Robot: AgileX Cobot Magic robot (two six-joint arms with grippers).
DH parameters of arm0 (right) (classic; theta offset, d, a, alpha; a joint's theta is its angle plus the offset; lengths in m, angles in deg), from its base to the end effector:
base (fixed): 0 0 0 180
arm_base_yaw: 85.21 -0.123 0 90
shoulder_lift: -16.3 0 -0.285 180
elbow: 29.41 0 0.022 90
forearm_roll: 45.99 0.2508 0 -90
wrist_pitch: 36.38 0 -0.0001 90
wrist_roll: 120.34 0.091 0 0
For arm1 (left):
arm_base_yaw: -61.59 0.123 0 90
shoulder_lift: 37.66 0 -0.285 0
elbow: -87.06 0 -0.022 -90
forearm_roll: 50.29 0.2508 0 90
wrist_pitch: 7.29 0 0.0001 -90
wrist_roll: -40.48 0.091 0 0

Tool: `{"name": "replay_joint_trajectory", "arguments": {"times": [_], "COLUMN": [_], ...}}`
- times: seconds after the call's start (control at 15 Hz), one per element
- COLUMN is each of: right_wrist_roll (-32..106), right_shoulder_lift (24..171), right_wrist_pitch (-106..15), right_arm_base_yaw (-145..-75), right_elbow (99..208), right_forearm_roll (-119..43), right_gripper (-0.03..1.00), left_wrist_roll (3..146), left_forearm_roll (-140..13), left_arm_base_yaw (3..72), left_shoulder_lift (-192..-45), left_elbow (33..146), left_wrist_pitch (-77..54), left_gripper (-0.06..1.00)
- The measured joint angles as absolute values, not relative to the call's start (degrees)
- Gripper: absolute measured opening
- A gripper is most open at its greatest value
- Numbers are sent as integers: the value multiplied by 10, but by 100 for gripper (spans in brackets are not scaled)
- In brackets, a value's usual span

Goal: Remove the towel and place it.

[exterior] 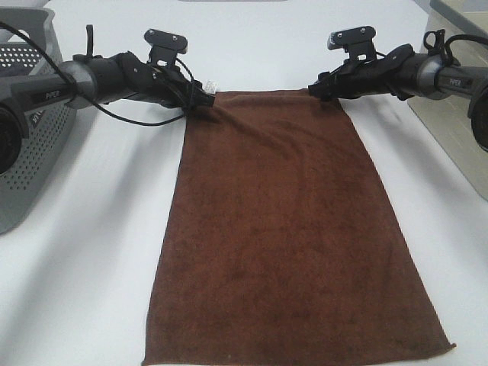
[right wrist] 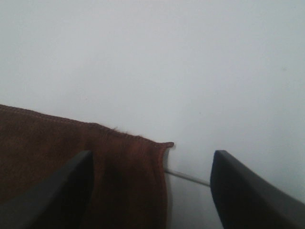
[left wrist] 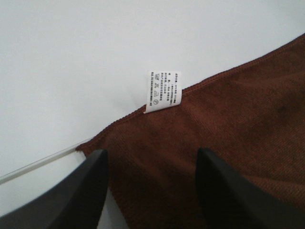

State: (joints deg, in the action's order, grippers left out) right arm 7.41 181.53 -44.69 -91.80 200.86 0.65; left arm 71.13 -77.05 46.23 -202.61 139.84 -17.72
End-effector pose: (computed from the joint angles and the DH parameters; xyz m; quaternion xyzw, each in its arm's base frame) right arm 0.5850 0.0773 0.0635 -0.1204 0.8598 0.0486 0.4938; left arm 0.5699 -0.1643 0.0753 0.1683 0.8556 -0.0826 0.4825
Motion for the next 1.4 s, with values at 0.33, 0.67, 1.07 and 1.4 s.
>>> {"name": "replay_joint_trajectory", "arguments": {"times": [0.33, 0.67, 1.07, 1.4], "right_wrist_roll": [75, 75, 75, 80], "right_shoulder_lift": [1835, 1841, 1836, 1752], "right_wrist_pitch": [-405, -357, -380, -487], "right_arm_base_yaw": [-918, -917, -914, -919], "right_elbow": [2009, 2009, 2009, 2009], "right_forearm_roll": [13, 13, 28, 28], "right_gripper": [68, 68, 68, 68], "left_wrist_roll": [707, 706, 706, 691], "left_forearm_roll": [-771, -776, -777, -778], "left_arm_base_yaw": [462, 462, 462, 462], "left_shoulder_lift": [-2026, -2026, -2025, -1991], "left_elbow": [1398, 1398, 1398, 1398], "left_wrist_pitch": [-177, -177, -177, -178], "left_gripper": [56, 56, 56, 71]}}
